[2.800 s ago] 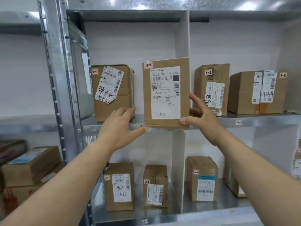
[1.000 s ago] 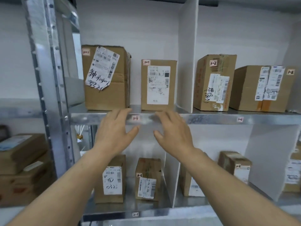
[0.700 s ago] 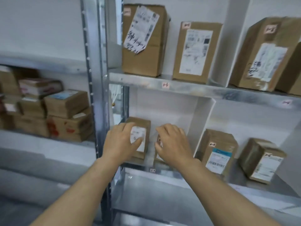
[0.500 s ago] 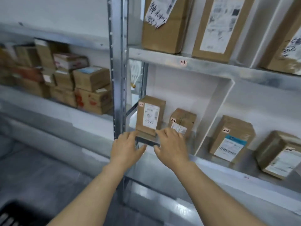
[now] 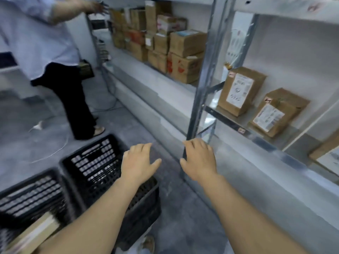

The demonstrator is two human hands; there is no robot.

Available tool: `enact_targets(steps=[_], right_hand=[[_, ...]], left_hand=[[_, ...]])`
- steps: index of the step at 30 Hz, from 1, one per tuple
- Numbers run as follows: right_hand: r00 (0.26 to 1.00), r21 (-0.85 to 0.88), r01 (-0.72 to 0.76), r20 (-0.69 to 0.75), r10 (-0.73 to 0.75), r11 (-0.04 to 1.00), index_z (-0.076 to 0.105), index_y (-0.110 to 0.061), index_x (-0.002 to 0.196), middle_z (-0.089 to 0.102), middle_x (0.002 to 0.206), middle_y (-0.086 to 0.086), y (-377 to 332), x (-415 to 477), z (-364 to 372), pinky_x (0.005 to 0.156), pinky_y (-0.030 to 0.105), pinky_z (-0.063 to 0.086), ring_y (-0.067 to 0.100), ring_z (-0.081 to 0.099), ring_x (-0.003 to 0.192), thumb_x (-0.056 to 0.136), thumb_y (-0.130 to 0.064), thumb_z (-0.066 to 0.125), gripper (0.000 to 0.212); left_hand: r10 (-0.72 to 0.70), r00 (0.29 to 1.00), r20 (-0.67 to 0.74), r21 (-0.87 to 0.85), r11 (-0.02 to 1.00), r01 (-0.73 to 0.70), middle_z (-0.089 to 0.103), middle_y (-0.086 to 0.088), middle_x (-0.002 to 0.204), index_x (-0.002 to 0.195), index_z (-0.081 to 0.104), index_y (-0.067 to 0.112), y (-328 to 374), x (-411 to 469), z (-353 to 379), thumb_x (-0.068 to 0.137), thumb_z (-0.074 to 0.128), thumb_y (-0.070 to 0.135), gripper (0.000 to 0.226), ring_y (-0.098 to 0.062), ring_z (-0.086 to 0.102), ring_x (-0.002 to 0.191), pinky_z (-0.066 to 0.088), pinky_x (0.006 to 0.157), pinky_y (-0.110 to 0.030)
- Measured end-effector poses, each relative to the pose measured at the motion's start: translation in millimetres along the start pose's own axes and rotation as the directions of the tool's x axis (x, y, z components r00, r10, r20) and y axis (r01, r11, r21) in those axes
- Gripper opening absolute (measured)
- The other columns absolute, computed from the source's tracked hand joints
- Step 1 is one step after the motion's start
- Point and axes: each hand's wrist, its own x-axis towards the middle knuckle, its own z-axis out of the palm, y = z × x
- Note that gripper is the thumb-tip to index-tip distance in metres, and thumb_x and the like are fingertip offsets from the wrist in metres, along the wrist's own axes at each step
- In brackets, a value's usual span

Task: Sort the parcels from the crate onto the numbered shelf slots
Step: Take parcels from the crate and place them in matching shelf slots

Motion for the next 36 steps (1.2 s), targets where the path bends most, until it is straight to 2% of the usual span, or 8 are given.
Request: enact_targets(steps=[4, 13, 22, 30, 36], right_hand=[[0.992, 0.006, 0.127, 0.003, -0.127, 0.992, 0.042, -0.02, 0.135, 0.048, 0.13, 0.003, -36, -5, 8, 0.101, 0.036, 0.031, 0.024, 0.043, 0.123, 0.091, -0.038, 0.053, 0.048], [0.955, -0.028, 0.294, 0.054, -0.292, 0.955, 0.046, -0.02, 0.132, 0.051, 0.125, 0.001, -106, -6, 17, 0.099, 0.035, 0.036, 0.022, 0.047, 0.117, 0.092, -0.039, 0.051, 0.044], [0.893, 0.002, 0.441, 0.095, -0.439, 0.898, 0.046, -0.02, 0.132, 0.05, 0.129, 0.001, -257, -12, 42, 0.1, 0.036, 0.033, 0.022, 0.044, 0.121, 0.091, -0.036, 0.055, 0.045], [0.851, 0.011, 0.5, 0.183, -0.493, 0.866, 0.047, -0.02, 0.13, 0.05, 0.125, 0.001, -389, -28, 78, 0.098, 0.036, 0.036, 0.022, 0.045, 0.118, 0.092, -0.037, 0.051, 0.041], [0.835, 0.026, 0.488, 0.278, -0.475, 0.873, 0.043, -0.02, 0.136, 0.048, 0.13, 0.003, -447, -29, 109, 0.101, 0.038, 0.034, 0.023, 0.043, 0.122, 0.094, -0.035, 0.05, 0.046]], left_hand=[[-0.115, 0.993, 0.011, 0.038, 0.993, 0.114, 0.042, 0.0, 0.144, 0.144, 0.034, 0.023, -37, -32, -10, 0.09, 0.046, 0.059, 0.067, -0.023, 0.036, 0.134, 0.031, 0.107, -0.039], [-0.284, 0.959, -0.007, 0.015, 0.959, 0.284, 0.042, 0.001, 0.144, 0.144, 0.033, 0.023, -107, -78, -21, 0.09, 0.045, 0.06, 0.067, -0.02, 0.036, 0.134, 0.031, 0.108, -0.039], [-0.469, 0.883, -0.023, 0.009, 0.883, 0.469, 0.043, -0.002, 0.144, 0.144, 0.034, 0.021, -235, -148, -50, 0.088, 0.047, 0.059, 0.069, -0.022, 0.037, 0.133, 0.032, 0.108, -0.04], [-0.595, 0.802, 0.047, -0.023, 0.802, 0.597, 0.041, -0.002, 0.145, 0.144, 0.033, 0.023, -363, -212, -63, 0.089, 0.046, 0.059, 0.067, -0.024, 0.036, 0.133, 0.031, 0.107, -0.04], [-0.614, 0.782, 0.102, -0.035, 0.784, 0.62, 0.043, -0.003, 0.144, 0.144, 0.034, 0.023, -425, -236, -50, 0.09, 0.048, 0.056, 0.065, -0.024, 0.038, 0.132, 0.031, 0.105, -0.039]])
